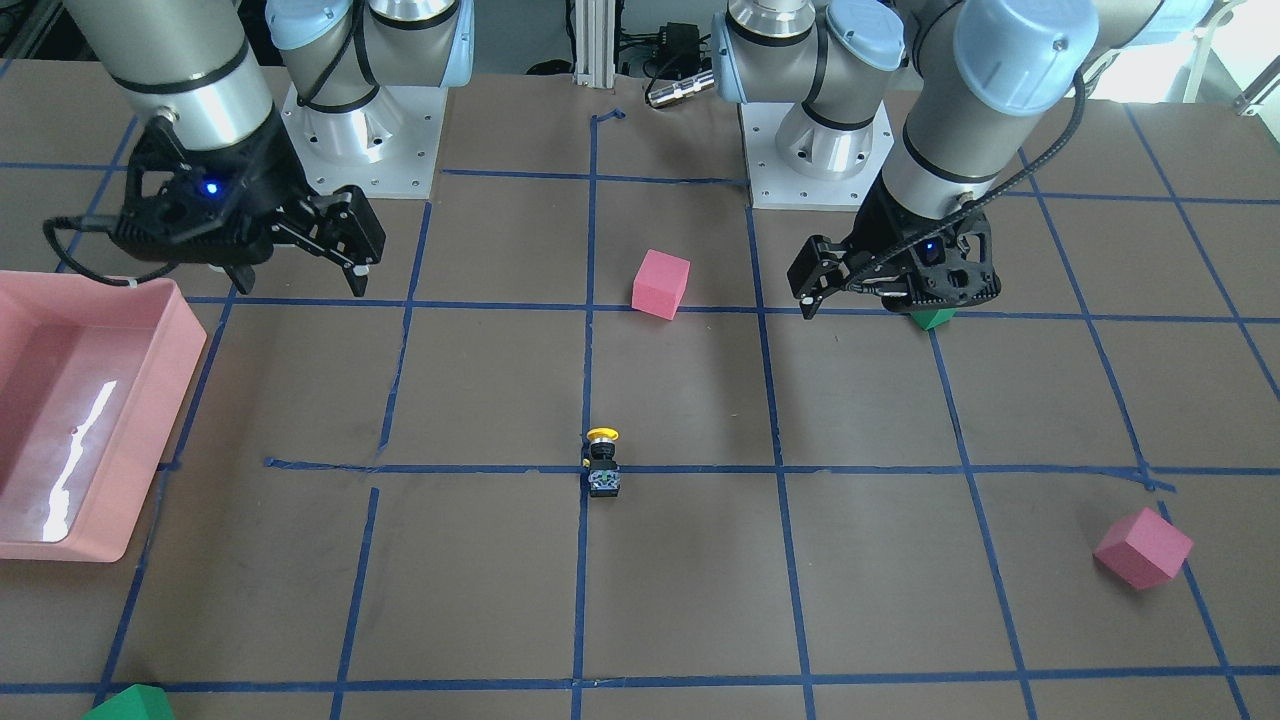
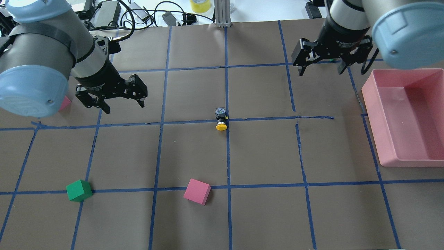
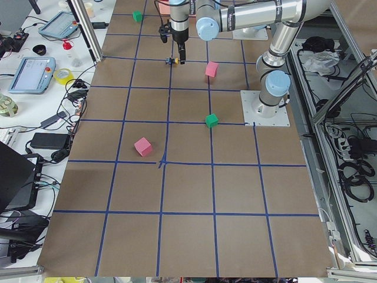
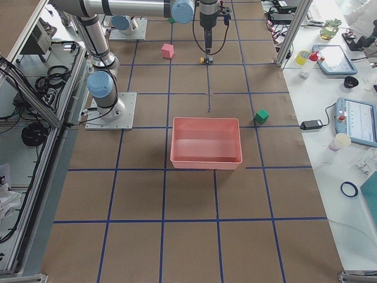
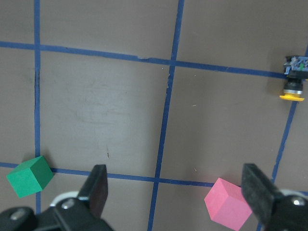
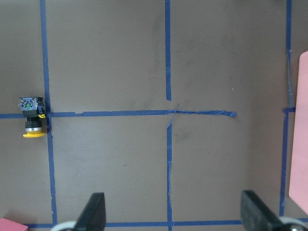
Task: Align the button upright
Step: 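Reach the left gripper to the lying switch and grasp its body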
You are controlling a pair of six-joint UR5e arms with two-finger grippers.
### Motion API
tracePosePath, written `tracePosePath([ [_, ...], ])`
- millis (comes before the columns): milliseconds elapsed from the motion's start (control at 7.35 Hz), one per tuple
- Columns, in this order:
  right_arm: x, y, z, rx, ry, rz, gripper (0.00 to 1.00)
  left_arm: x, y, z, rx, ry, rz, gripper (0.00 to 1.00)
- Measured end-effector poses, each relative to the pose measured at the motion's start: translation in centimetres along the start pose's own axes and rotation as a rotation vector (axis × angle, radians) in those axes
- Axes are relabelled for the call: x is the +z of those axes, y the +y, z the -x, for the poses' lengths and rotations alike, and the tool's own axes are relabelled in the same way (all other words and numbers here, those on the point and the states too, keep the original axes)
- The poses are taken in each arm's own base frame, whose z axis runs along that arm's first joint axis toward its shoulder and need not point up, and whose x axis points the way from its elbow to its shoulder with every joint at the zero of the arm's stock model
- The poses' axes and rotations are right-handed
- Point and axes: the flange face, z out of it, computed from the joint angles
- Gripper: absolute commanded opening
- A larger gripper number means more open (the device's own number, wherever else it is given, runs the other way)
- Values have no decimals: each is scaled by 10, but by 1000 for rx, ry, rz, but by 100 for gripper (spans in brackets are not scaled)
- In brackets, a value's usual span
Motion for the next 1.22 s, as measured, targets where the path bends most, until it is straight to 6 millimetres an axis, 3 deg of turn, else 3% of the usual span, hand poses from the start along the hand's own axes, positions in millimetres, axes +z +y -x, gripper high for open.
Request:
tracePosePath([
  [272,-9,8,-5,1,3,-4,100,11,3,-11,-61,12,-33,100],
  [680,-10,6,-9,8,-2,-10,100,26,22,-69,21,49,-153,100],
  [1224,-11,6,-10,11,-4,-10,100,108,72,-133,37,120,-374,100],
])
